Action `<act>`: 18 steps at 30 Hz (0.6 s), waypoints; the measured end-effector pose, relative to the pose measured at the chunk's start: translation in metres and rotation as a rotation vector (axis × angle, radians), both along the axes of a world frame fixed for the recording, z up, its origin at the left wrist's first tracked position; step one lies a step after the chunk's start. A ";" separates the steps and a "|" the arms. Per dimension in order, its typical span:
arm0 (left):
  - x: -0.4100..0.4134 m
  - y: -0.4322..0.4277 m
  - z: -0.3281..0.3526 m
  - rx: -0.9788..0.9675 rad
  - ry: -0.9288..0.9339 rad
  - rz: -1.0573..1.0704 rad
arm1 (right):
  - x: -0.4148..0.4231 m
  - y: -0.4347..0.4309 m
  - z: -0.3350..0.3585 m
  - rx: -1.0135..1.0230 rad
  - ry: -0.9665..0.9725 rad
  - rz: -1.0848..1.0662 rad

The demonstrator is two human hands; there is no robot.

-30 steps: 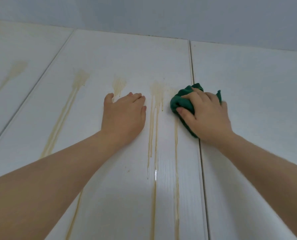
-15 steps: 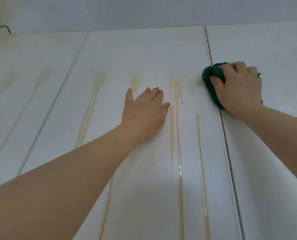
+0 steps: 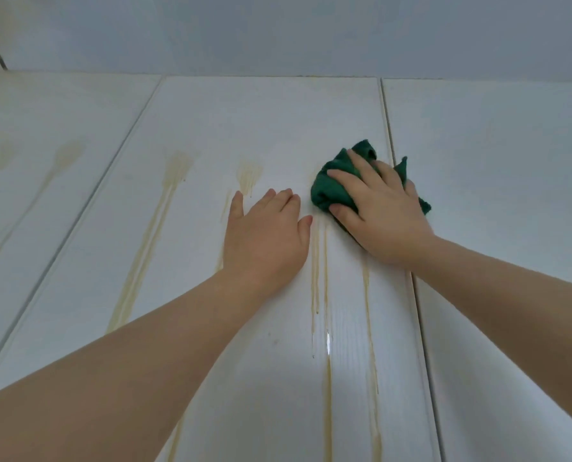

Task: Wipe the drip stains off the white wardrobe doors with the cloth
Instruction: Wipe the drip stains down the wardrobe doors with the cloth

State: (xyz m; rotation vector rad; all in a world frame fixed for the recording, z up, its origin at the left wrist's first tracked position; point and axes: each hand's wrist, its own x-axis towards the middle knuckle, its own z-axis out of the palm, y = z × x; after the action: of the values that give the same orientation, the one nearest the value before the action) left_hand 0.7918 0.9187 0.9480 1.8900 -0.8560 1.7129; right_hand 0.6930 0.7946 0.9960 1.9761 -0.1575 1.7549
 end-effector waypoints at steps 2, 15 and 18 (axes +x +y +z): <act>0.000 0.002 0.000 0.006 -0.014 0.004 | -0.013 -0.011 0.015 -0.074 0.016 -0.042; -0.011 0.018 0.029 -0.014 -0.138 0.082 | -0.008 -0.011 0.043 -0.039 -0.177 0.148; -0.008 0.014 0.046 -0.072 -0.174 0.014 | -0.003 -0.014 0.054 -0.032 -0.195 0.116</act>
State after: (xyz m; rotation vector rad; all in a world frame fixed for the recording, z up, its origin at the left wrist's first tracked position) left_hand 0.7835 0.9330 0.9943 1.7241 -0.8345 1.9119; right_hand 0.6896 0.7809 1.0504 1.8222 -0.0807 2.0115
